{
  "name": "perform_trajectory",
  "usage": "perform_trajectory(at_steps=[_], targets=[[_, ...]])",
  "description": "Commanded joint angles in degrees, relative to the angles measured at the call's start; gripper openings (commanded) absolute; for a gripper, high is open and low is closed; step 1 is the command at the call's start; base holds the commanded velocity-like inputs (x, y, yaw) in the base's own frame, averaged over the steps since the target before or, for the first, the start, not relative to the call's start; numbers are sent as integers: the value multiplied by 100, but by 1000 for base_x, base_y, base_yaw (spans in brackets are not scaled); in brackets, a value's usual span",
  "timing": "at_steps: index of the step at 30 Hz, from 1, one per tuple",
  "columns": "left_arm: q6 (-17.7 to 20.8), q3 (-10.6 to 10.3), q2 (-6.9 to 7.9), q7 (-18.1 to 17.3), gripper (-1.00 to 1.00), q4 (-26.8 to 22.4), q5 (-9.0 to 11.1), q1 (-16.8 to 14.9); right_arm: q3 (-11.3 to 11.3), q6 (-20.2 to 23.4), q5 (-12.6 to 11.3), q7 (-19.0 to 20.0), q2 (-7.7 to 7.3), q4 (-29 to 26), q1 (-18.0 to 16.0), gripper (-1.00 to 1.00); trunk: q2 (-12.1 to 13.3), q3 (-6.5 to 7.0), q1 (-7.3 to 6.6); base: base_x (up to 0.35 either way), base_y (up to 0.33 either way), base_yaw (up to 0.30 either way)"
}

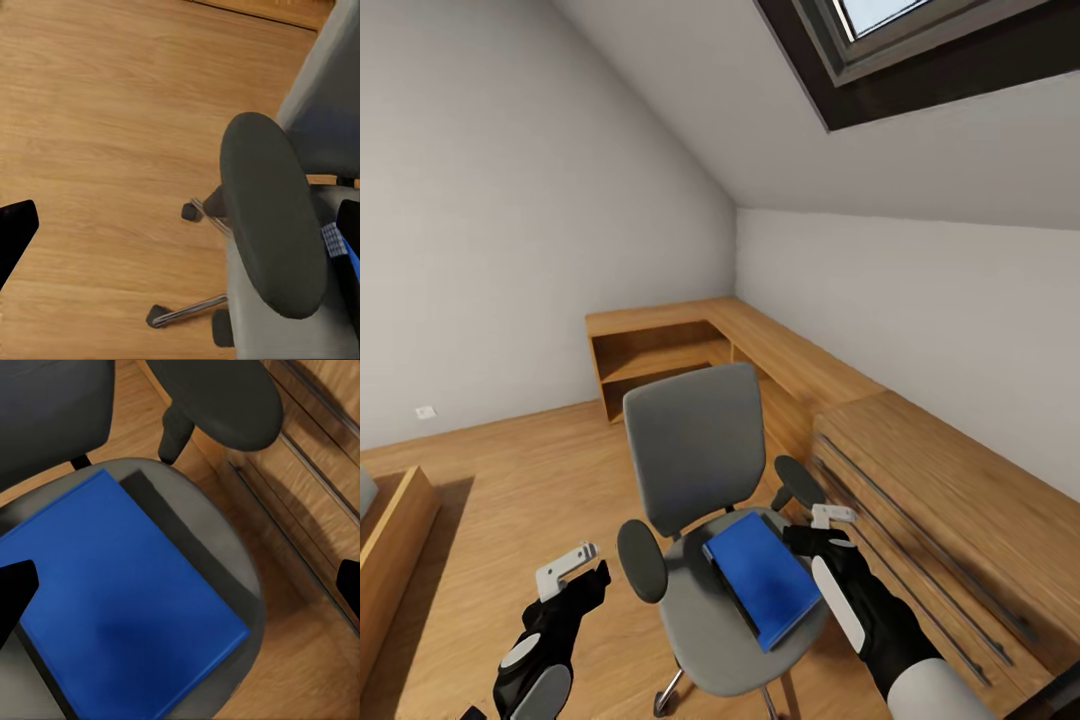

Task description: In the bedroom, organize the workspace by keeping the computer under the desk, ensuring the monitor is on the desk, placing the keyboard on the desk next to the monitor, placing the mouse on the desk next to the keyboard, moving the folder from the swivel chair onto the desk next to the mouse, stacking the notebook on top of the folder with the pen on top of the notebook, and positioning the swivel chair next to the desk.

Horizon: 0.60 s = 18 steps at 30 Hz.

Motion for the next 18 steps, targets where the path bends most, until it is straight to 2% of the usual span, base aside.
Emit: perform_trajectory(at_steps=[1,3,5,6,7,8,10,13,18], targets=[[35,121,6,35,100,-4,32,-6,16,12,-60,-58,-5,-12,-3,100,-46,-25,23,0,0,0],[53,383,3,27,100,8,109,-6,14,11,-60,-63,-7,-22,-2,100,-126,-61,67,0,0,0],[71,778,8,9,100,28,404,-6,13,13,-60,-67,-8,-36,-1,100,-207,-97,111,0,0,0],[75,882,12,4,100,35,508,-6,14,14,-60,-67,-6,-38,-1,100,-247,-115,133,0,0,0],[84,1091,17,-7,100,56,732,-6,16,16,-60,-68,-4,-41,0,100,-287,-133,155,0,0,0],[271,1727,90,-32,100,123,1293,-6,12,18,-60,-68,-3,-52,-4,100,-327,-151,177,0,0,0],[432,1868,133,-37,100,134,1386,-6,6,18,-60,-65,-6,-56,-2,100,-407,-187,221,0,0,0],[563,1948,157,-40,100,141,1436,-6,1,19,-60,-68,-9,-129,0,100,-527,-241,287,0,0,0],[573,1949,158,-40,100,141,1434,-6,1,14,-60,-75,-9,-147,-2,100,-728,-329,396,0,0,7]])
